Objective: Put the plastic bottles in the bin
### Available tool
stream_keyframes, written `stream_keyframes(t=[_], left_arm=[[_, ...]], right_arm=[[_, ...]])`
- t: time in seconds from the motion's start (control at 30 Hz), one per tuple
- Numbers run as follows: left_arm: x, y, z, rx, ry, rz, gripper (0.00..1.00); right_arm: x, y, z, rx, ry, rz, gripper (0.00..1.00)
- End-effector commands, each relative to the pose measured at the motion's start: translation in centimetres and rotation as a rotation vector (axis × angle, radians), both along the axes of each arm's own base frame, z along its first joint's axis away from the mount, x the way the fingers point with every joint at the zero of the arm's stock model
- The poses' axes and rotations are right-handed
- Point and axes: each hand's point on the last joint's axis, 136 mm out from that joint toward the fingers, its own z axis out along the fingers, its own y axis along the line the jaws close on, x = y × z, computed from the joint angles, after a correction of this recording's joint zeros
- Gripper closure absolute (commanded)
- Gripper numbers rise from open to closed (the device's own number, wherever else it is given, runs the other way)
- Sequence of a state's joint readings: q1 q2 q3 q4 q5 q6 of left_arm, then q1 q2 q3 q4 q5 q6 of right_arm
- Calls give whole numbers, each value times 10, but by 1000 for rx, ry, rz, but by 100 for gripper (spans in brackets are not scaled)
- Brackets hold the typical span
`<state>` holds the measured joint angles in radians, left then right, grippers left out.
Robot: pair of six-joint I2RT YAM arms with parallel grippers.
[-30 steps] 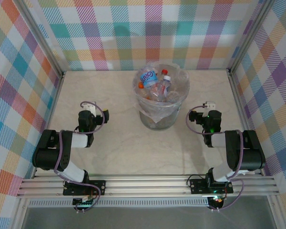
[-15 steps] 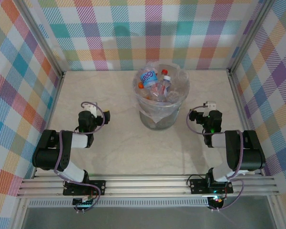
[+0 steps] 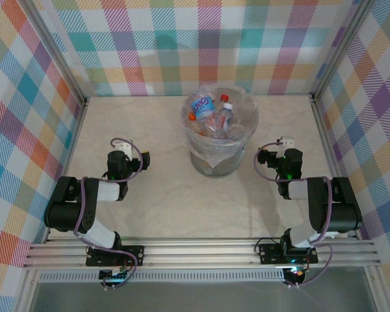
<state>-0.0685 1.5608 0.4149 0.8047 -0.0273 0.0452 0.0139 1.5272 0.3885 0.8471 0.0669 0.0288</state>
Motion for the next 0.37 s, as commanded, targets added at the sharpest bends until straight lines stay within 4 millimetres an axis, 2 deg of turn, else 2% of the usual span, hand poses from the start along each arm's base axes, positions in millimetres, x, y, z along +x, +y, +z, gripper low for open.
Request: stream_keyframes(t=[0.0, 0.1, 0.17, 0.33], left_arm=[[2, 6, 1, -2, 1, 22, 0], [2, 6, 1, -2, 0, 23, 0], [2, 6, 1, -2, 1, 23, 0], [2, 6, 1, -1, 1, 23, 0]], right_arm=[[3, 2, 3, 3, -7, 11, 0], [3, 3, 3, 3, -7, 17, 0], [5, 11, 1, 10, 8, 70, 0], [4, 11, 3, 9, 0, 71, 0]])
